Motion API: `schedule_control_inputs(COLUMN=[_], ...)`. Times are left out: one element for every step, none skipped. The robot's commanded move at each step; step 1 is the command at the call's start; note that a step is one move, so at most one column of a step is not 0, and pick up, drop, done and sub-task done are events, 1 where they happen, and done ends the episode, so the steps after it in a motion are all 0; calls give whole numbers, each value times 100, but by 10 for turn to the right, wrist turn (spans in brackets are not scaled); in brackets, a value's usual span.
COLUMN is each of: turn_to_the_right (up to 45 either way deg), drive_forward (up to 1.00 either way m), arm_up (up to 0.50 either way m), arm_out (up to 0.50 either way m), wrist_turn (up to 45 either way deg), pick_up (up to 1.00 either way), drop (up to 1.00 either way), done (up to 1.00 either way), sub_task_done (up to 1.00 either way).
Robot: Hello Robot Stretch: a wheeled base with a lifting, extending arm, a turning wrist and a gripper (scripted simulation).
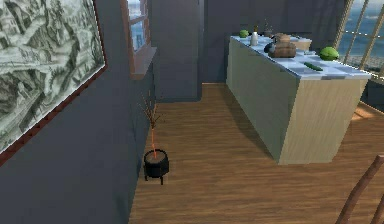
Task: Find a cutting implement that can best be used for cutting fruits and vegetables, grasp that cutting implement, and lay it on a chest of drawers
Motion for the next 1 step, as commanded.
schedule_control_inputs(turn_to_the_right=[0], drive_forward=[0], arm_up=[0], arm_out=[0], wrist_turn=[-450], pick_up=[0], drop=[0], done=[0], sub_task_done=[0])
